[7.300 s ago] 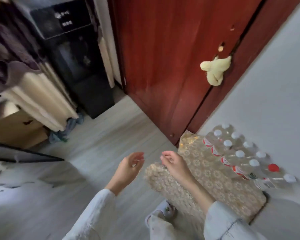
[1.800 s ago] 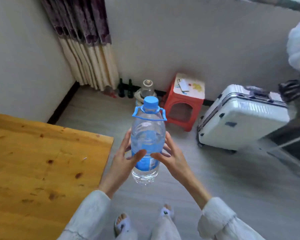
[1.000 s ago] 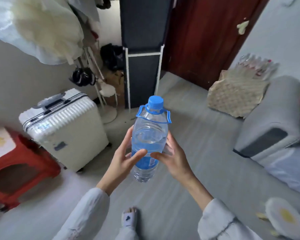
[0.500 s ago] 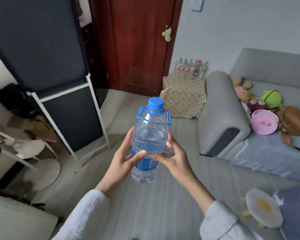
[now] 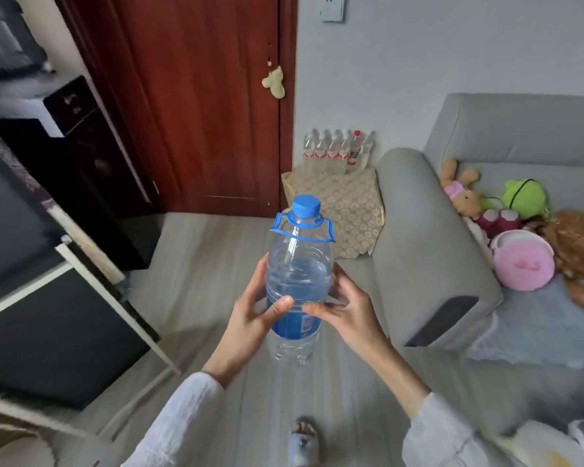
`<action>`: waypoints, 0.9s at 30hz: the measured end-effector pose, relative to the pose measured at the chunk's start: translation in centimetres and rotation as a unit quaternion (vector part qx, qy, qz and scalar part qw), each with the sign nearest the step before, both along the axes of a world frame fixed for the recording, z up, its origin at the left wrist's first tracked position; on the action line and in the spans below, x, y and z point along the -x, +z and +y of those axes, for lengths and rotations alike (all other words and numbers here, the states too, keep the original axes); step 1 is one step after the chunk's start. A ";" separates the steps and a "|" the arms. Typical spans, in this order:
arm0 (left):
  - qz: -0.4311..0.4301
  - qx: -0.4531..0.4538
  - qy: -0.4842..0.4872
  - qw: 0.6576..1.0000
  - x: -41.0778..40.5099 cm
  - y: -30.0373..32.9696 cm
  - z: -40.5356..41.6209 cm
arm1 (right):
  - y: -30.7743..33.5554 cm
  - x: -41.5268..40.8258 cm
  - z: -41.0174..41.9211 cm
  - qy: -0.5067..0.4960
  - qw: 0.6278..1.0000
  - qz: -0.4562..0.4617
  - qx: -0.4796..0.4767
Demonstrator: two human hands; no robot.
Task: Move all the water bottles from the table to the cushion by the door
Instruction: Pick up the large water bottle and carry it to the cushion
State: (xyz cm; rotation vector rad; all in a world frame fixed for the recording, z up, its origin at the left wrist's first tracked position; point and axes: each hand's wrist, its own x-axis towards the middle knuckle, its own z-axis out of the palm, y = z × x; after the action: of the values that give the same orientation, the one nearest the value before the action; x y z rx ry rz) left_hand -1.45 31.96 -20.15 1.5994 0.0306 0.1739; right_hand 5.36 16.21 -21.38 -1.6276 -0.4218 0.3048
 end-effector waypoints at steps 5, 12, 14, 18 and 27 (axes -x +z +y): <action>-0.010 -0.001 0.013 1.000 -12.4 1.1 2.2 | 1.5 -12.6 2.1 0.008 1.000 -0.012 0.017; -0.008 0.008 -0.006 1.000 -27.5 0.9 6.1 | 1.3 -27.4 5.6 0.007 0.999 -0.010 0.035; -0.004 0.014 -0.015 1.000 -32.0 0.4 7.4 | 0.6 -31.7 6.8 0.003 0.999 -0.002 0.042; 0.016 0.040 -0.045 0.998 -41.3 -0.4 10.7 | -0.2 -40.5 9.8 -0.020 0.999 0.011 0.045; 0.097 0.051 -0.071 0.991 -59.8 -1.1 14.3 | -0.6 -56.8 12.5 -0.067 0.995 0.059 0.053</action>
State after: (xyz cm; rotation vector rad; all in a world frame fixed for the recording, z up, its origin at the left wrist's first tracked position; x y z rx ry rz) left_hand 58.31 46.26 -21.26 1.5056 0.0758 -0.0926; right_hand 62.17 28.67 -22.00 -1.7227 -0.2081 0.3249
